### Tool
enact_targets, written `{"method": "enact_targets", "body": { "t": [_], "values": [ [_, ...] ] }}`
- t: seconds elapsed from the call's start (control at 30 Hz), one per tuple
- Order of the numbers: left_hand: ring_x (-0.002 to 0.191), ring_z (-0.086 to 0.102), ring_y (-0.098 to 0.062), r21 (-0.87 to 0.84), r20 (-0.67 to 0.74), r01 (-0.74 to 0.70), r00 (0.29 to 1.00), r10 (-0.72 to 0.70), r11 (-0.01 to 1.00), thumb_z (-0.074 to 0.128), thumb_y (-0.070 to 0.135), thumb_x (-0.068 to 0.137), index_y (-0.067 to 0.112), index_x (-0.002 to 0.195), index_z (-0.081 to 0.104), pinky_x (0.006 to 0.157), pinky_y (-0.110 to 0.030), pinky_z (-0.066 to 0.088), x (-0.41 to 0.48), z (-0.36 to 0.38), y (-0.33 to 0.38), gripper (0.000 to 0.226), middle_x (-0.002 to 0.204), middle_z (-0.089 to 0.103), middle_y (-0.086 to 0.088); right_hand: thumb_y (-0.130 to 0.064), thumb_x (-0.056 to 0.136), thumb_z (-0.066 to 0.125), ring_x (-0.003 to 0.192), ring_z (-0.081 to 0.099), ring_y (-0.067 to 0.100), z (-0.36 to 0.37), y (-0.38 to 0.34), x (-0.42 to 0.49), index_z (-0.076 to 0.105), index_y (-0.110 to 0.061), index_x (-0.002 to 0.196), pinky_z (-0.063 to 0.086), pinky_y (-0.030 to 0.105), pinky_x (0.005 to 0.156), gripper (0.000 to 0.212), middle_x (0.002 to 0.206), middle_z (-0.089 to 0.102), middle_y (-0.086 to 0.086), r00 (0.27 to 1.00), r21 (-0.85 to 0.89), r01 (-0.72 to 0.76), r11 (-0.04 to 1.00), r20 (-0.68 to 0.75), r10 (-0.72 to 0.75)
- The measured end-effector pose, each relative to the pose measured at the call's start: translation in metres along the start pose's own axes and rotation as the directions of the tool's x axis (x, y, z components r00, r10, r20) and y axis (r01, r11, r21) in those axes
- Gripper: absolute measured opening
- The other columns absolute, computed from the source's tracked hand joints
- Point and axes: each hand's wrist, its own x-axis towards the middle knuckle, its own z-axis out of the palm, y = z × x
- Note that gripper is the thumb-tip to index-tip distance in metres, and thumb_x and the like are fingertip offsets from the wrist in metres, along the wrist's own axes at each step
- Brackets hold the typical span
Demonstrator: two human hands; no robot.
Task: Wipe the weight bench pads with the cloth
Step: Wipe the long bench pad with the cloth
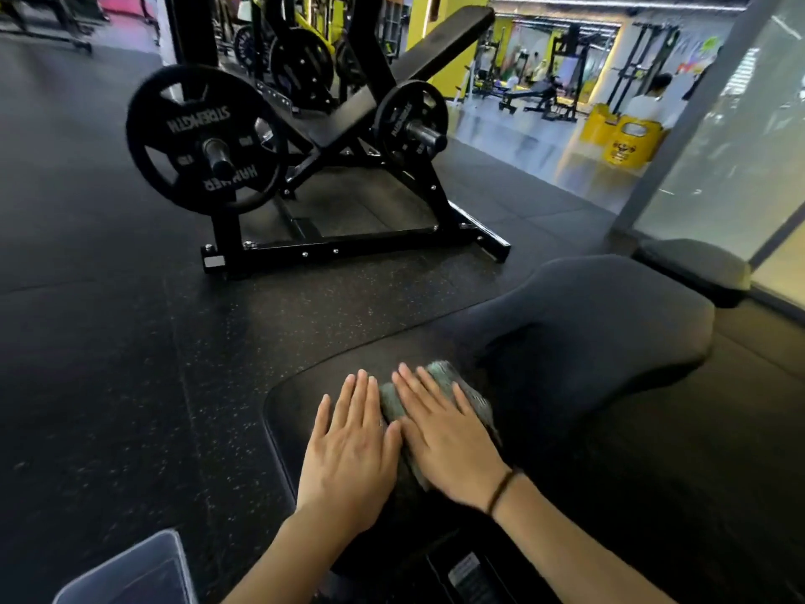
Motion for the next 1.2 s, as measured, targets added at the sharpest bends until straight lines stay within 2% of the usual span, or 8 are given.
{"method": "enact_targets", "body": {
  "t": [0.2,0.3,0.47,0.6,0.73,0.83,1.03,1.2],
  "values": [
    [0.143,-0.012,-0.019,0.01,0.061,0.016,0.998,-0.016,1.0,-0.043,0.055,0.067,0.011,0.147,-0.001,0.113,-0.037,-0.007,0.002,0.004,-0.001,0.1,0.157,-0.005,-0.003,-0.04,0.101,0.011,0.133,0.038,0.007,0.01,0.004,-0.055,0.042,-0.027,0.14,0.02,0.036,0.102,0.052,0.146,0.041,-0.013,0.998,-0.04,-0.056,0.998,-0.021,0.055],
    [0.144,0.011,-0.021,0.05,0.084,0.067,0.994,-0.071,0.997,-0.024,0.055,0.084,0.009,0.146,0.026,0.114,-0.043,0.012,0.009,0.001,0.009,0.092,0.155,0.017,-0.004,-0.039,0.1,0.008,0.135,0.036,0.007,0.013,0.017,-0.035,0.04,-0.027,0.14,0.019,0.038,0.105,0.052,0.147,0.04,-0.013,0.995,-0.004,-0.059,0.998,-0.076,0.058],
    [0.139,-0.027,-0.011,-0.034,0.049,0.068,0.997,-0.066,0.997,-0.022,0.055,0.066,0.02,0.149,-0.01,0.11,-0.035,-0.016,0.044,0.012,0.074,0.09,0.154,-0.022,0.008,-0.059,0.076,-0.025,0.136,-0.019,-0.001,0.002,0.116,0.009,-0.003,-0.031,0.149,-0.01,0.034,0.112,0.081,0.15,-0.015,-0.022,0.997,0.062,0.029,0.998,-0.072,-0.025],
    [0.14,-0.027,-0.011,0.016,0.031,0.088,0.996,-0.088,0.996,-0.025,0.06,0.069,0.025,0.148,-0.01,0.112,-0.038,-0.016,0.084,0.036,0.121,0.088,0.151,-0.025,0.012,-0.04,0.1,0.006,0.143,-0.01,0.005,-0.018,0.283,0.043,-0.007,-0.026,0.15,-0.001,0.039,0.116,0.053,0.157,-0.011,-0.012,0.982,0.003,-0.19,0.982,0.016,0.19],
    [0.143,0.016,-0.015,0.175,0.022,0.173,0.983,-0.18,0.969,-0.003,0.054,0.094,0.027,0.146,0.026,0.115,-0.037,0.01,0.1,0.048,0.135,0.066,0.155,0.019,0.007,-0.035,0.102,0.01,0.145,-0.008,0.01,-0.033,0.368,0.092,-0.006,-0.025,0.15,0.0,0.046,0.117,0.052,0.158,-0.011,-0.01,0.955,0.036,-0.291,0.956,0.076,0.288],
    [0.135,0.036,-0.014,0.209,0.098,0.19,0.972,-0.213,0.959,0.016,0.05,0.099,0.023,0.141,0.039,0.103,-0.039,0.02,0.099,0.053,0.134,0.056,0.148,0.039,0.006,-0.038,0.101,0.008,0.145,-0.01,0.013,-0.027,0.34,0.114,-0.007,-0.023,0.15,-0.001,0.048,0.117,0.054,0.158,-0.015,-0.006,0.983,0.032,-0.166,0.986,0.083,0.163],
    [0.134,-0.027,0.009,0.07,0.024,0.198,0.98,-0.2,0.978,-0.01,0.059,0.087,0.028,0.148,-0.003,0.111,-0.024,-0.014,0.099,0.045,0.142,0.068,0.155,-0.012,0.013,-0.039,0.097,0.006,0.133,0.041,0.014,0.006,0.216,0.002,0.042,-0.019,0.139,0.028,0.042,0.105,0.059,0.146,0.042,-0.005,0.851,0.098,0.524,0.846,-0.095,-0.516],
    [0.134,-0.027,0.01,0.116,0.075,0.232,0.968,-0.241,0.966,-0.002,0.053,0.091,0.031,0.147,-0.013,0.113,-0.023,-0.014,0.103,0.039,0.149,0.06,0.153,-0.022,0.018,-0.04,0.093,0.018,0.139,0.031,0.012,-0.012,0.224,0.091,0.037,-0.017,0.143,0.033,0.042,0.111,0.059,0.152,0.026,-0.005,0.857,0.051,0.514,0.856,-0.064,-0.511]
  ]
}}
